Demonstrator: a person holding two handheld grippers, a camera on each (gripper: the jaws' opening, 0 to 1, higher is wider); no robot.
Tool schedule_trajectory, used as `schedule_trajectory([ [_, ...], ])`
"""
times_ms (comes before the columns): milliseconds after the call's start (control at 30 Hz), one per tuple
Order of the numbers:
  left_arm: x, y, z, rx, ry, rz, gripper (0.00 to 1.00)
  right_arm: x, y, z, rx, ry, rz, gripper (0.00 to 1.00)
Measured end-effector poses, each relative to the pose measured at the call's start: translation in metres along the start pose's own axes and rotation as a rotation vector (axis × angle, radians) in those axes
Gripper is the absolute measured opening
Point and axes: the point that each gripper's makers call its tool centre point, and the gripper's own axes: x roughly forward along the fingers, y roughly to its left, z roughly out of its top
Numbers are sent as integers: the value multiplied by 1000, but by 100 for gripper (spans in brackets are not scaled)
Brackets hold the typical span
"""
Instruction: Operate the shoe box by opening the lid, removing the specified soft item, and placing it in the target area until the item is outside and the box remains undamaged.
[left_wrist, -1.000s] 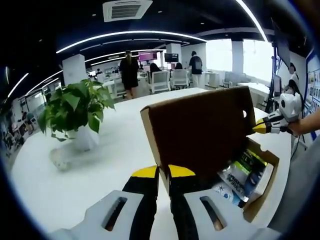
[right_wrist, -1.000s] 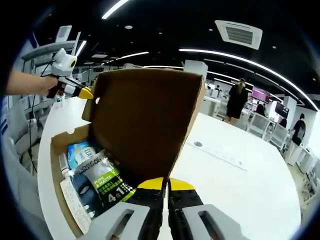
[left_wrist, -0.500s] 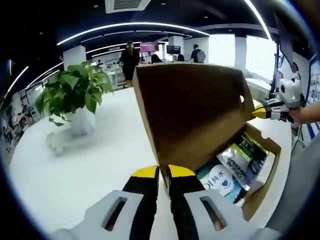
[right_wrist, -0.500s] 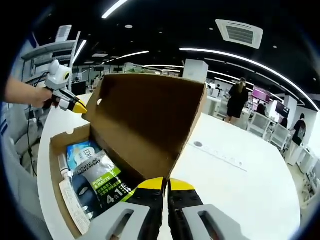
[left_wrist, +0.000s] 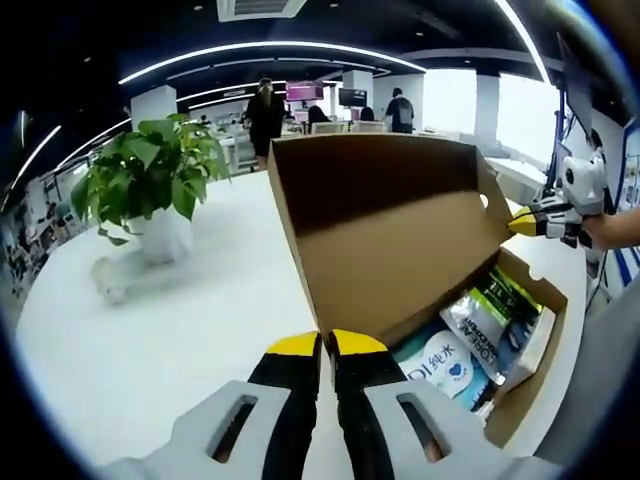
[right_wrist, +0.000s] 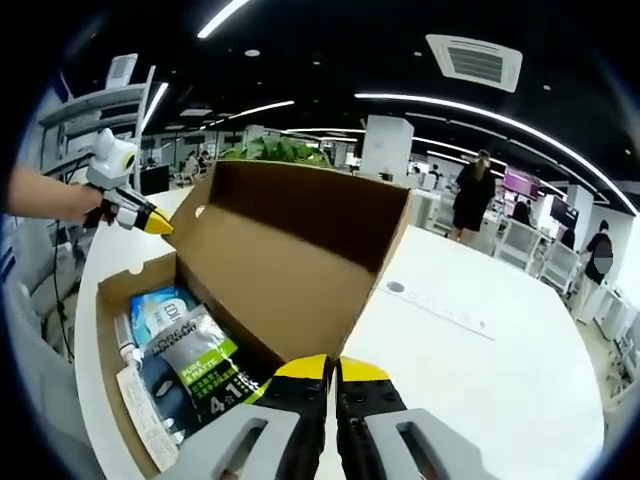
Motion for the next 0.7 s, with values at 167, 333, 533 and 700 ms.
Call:
schedule_trajectory([
  [167, 2, 2, 1, -14, 0, 3, 2, 3, -2, 0, 5, 5, 0, 0],
  [333, 6, 5, 2, -32, -2, 6, 2, 6, -3, 1, 10, 12, 0, 0],
  [533, 9, 8, 2, -42, 1, 7, 2, 8, -4, 1, 15, 18, 0, 0],
  [700, 12, 10, 2, -47, 6, 6, 2, 10, -6, 0, 20, 23, 1, 0],
])
